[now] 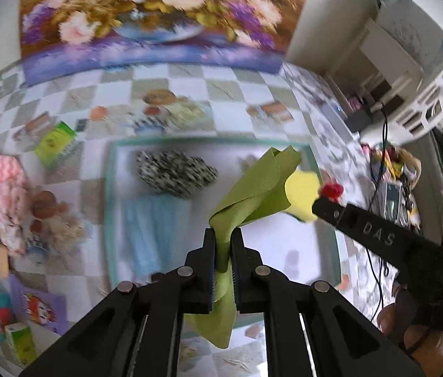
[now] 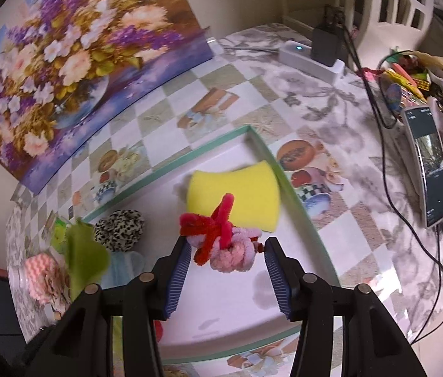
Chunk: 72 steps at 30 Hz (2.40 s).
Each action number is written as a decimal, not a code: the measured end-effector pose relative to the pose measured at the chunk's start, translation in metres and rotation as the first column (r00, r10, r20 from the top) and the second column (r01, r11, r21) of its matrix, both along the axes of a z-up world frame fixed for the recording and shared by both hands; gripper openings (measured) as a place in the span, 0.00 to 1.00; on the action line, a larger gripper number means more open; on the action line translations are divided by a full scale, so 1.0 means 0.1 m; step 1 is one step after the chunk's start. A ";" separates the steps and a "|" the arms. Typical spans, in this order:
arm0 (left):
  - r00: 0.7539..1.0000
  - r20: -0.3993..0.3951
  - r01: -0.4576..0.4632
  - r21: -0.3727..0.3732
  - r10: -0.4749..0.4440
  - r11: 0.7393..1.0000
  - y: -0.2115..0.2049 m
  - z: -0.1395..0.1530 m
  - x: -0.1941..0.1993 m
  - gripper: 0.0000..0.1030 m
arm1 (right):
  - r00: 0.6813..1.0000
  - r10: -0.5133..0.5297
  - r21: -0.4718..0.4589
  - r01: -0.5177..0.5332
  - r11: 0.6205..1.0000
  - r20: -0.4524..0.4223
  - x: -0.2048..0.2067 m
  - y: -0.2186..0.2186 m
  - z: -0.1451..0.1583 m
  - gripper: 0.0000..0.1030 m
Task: Organize soft objects
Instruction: 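Carry the red toy and green cloth into the tray while both tools open to release, then grasp the floral cloth with the right tool while the left tool grasps the pink striped towel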
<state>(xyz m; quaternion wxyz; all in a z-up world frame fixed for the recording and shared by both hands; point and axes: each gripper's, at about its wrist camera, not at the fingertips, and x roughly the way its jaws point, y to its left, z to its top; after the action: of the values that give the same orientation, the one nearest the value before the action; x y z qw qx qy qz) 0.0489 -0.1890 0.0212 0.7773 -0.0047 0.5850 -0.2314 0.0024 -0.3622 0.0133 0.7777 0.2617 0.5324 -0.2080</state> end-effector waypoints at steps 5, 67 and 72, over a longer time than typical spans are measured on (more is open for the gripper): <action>0.999 -0.029 -0.027 0.019 0.028 0.999 0.01 -0.06 0.03 0.40 | 1.000 -0.011 0.006 0.011 1.000 -0.009 -0.01 -0.01 0.00 0.54; 0.729 -0.084 -0.659 0.179 0.679 0.730 3.41 -0.61 1.07 0.75 | 0.766 0.643 0.096 -0.640 0.762 -0.001 1.25 3.10 -0.68 0.71; 0.711 -0.102 -0.674 0.181 0.696 0.716 3.50 -0.69 1.10 0.75 | 0.730 0.683 0.095 -0.679 0.728 -0.019 1.33 3.35 -0.81 0.71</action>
<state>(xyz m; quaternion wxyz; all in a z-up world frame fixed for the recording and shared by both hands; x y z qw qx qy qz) 0.1587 0.1607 -0.0481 0.7556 -0.1896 0.6166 0.1136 0.1353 -0.0269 -0.0678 0.7740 0.0744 0.6197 0.1067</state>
